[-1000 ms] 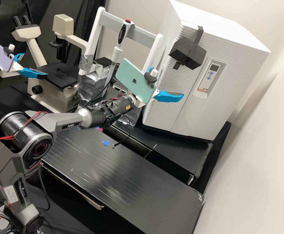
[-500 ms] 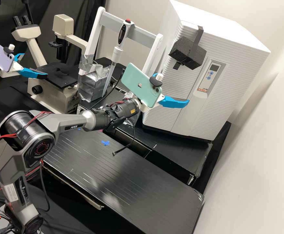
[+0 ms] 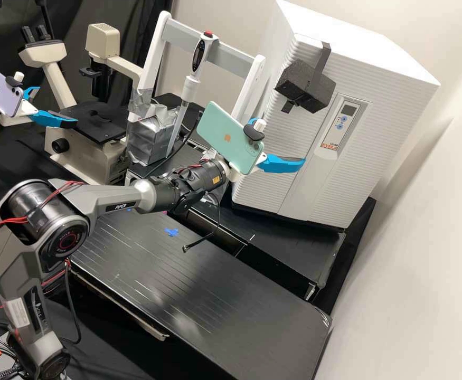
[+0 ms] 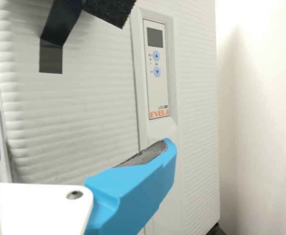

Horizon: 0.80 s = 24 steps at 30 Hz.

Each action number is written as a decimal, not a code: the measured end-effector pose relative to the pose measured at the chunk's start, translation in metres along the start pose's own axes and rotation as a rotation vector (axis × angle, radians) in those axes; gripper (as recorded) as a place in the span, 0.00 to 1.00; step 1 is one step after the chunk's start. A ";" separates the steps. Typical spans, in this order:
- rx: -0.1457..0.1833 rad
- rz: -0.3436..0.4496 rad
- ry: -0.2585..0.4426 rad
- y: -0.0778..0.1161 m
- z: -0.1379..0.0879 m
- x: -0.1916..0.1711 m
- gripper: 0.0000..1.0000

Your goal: Open the door

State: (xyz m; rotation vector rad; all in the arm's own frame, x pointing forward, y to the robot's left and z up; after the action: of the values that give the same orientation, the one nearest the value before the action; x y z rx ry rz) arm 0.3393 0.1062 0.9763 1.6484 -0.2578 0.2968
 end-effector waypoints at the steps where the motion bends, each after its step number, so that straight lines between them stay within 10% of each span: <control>1: 0.002 -0.001 0.001 0.000 0.000 0.000 0.00; 2: 0.004 -0.002 0.002 0.000 0.000 0.000 1.00; 16: -0.010 -0.015 0.015 -0.002 -0.001 0.000 1.00; 17: -0.011 -0.016 0.014 -0.002 -0.001 0.000 0.00; 24: -0.012 -0.028 0.000 -0.007 0.005 0.003 0.00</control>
State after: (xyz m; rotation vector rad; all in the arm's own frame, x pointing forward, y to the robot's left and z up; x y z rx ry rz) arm 0.3447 0.1023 0.9707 1.6386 -0.2360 0.2738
